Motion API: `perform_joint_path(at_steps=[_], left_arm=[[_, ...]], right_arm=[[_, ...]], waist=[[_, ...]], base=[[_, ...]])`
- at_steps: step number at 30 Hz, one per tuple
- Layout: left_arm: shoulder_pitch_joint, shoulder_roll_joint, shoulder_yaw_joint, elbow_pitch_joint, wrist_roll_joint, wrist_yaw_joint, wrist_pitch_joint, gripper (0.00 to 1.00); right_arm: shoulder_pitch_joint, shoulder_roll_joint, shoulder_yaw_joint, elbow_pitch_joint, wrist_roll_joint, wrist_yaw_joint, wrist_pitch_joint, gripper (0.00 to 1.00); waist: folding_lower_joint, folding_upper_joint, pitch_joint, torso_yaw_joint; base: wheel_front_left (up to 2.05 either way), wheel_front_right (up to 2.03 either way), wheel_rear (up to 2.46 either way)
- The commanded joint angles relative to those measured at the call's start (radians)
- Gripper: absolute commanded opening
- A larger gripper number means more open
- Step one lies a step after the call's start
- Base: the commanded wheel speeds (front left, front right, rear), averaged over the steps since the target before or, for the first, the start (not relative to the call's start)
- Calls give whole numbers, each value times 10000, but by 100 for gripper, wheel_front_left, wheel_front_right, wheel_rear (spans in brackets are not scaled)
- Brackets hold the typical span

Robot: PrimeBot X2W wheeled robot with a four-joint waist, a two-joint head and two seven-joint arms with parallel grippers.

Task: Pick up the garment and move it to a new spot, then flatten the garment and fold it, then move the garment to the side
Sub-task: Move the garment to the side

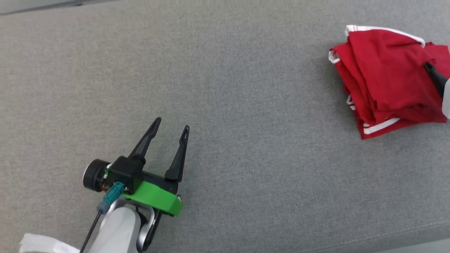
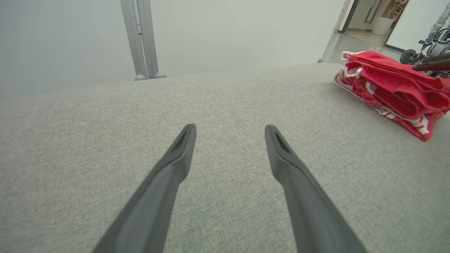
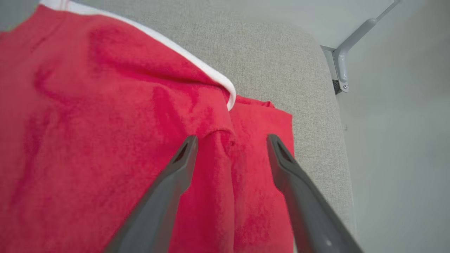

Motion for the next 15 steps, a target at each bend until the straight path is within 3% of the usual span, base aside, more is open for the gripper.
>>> perform_joint_path(at_steps=[1,9,15], left_arm=[[217,-4,102,15,3,-20,5,100],[1163,-132,868,-327,-55,155,3,100],[1924,60,1568,-691,-185,387,5,100]], right_arm=[[67,11,18,83,12,-19,-253,100],[678,232,158,-298,-402,-19,-2064,100],[1669,489,-478,-1428,-372,-19,-2541,100]], waist=[[-1,0,-686,97],[-1,0,-2333,286],[-1,0,-3285,396]], base=[[0,0,0],[0,0,0],[0,0,0]])
